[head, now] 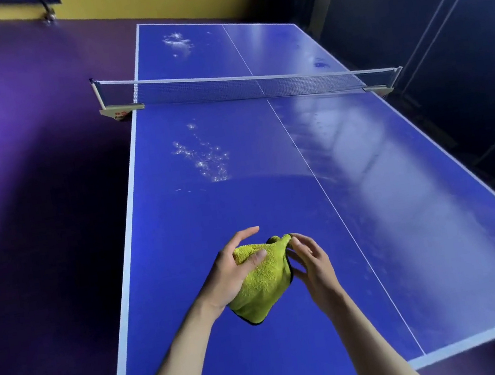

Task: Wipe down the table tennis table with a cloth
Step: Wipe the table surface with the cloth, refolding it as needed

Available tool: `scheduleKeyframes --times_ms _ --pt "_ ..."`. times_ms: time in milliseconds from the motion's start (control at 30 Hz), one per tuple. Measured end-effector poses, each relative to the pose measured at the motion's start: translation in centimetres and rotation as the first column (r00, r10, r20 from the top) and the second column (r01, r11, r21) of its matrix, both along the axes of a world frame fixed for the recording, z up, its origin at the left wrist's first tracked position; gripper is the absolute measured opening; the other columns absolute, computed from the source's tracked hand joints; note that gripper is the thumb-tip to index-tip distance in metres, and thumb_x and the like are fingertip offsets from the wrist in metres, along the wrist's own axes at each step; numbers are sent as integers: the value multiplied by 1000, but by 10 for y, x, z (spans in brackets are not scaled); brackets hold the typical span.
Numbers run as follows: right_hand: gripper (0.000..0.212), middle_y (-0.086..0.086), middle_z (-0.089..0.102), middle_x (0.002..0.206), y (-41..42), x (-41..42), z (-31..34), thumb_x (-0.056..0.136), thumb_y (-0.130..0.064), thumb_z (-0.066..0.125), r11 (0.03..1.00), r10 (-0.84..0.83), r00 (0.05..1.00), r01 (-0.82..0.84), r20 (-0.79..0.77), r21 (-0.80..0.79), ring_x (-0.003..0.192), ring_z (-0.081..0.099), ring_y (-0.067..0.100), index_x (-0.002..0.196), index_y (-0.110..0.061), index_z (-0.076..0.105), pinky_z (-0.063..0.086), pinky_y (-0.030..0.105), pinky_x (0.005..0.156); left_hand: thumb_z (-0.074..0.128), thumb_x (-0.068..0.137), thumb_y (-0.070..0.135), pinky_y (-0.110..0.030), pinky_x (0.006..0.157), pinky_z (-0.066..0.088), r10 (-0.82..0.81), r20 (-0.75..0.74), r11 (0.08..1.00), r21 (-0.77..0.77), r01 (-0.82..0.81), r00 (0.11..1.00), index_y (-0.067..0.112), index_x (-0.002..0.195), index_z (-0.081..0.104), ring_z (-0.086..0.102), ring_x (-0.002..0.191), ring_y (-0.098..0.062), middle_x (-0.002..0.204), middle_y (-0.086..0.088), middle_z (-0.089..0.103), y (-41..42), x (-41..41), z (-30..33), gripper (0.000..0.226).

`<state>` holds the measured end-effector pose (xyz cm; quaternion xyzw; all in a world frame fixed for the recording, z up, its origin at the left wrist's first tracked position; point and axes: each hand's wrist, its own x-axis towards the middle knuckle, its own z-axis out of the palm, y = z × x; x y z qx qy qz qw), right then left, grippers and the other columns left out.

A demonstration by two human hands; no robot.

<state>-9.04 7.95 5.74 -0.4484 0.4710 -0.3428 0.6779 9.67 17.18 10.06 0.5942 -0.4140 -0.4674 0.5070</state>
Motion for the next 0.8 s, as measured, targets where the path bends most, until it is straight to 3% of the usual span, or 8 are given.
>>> scheduleKeyframes --times_ms 100,167,233,300,433,500,600,800 --pt "60 6 62 146 -14 -11 2 97 -61 62 980 185 978 -190 92 50 138 55 30 146 -26 56 46 57 108 72 90 49 -32 117 34 58 -12 997 -50 -58 998 47 133 59 39 139 5 140 30 53 -7 -6 16 45" --pt "79 11 57 151 -16 -16 9 93 -67 62 934 345 933 -352 106 58 136 57 32 155 -20 46 52 50 102 73 89 49 -34 118 33 71 -7 996 -62 -71 997 47 133 60 38 139 6 142 27 51 -12 -9 26 45" --pt "79 16 60 146 -18 -18 16 94 -57 65 886 454 880 -462 136 33 126 64 31 154 -10 45 56 40 95 74 89 49 -40 120 33 62 33 996 -71 -60 997 43 130 62 39 141 -1 141 24 54 -17 -11 34 43" --pt "69 21 62 141 -23 -20 18 93 -43 69 857 502 851 -514 155 47 128 63 38 147 -4 52 54 50 104 75 89 49 -46 118 37 57 84 996 -67 -52 995 38 125 65 46 138 -6 136 21 59 -23 -9 39 39" --pt "55 24 68 132 -29 -20 15 90 -26 77 862 484 861 -500 155 81 123 65 43 135 0 61 51 57 106 77 87 47 -43 110 44 -13 277 999 36 3 961 37 115 65 56 124 -6 126 17 63 -28 1 39 31" --pt "54 22 70 128 -22 -16 15 86 -24 77 872 454 875 -475 167 115 119 68 41 133 -2 62 57 52 98 79 85 47 -37 89 51 -5 408 996 84 -32 913 40 107 64 62 94 -5 105 15 66 -25 5 33 28" --pt "56 21 72 125 -4 -1 14 82 -23 76 884 393 901 -425 184 195 116 70 40 133 -4 62 57 53 97 82 82 44 -25 54 36 155 540 978 34 -205 828 37 94 64 41 51 -5 67 13 55 -17 5 24 23" --pt "54 23 68 132 49 68 -2 91 -32 69 891 305 925 -361 227 274 122 66 42 138 -7 62 50 58 107 82 81 46 -12 58 38 259 458 958 -7 -288 850 36 97 66 55 69 4 72 25 61 21 69 -9 24"
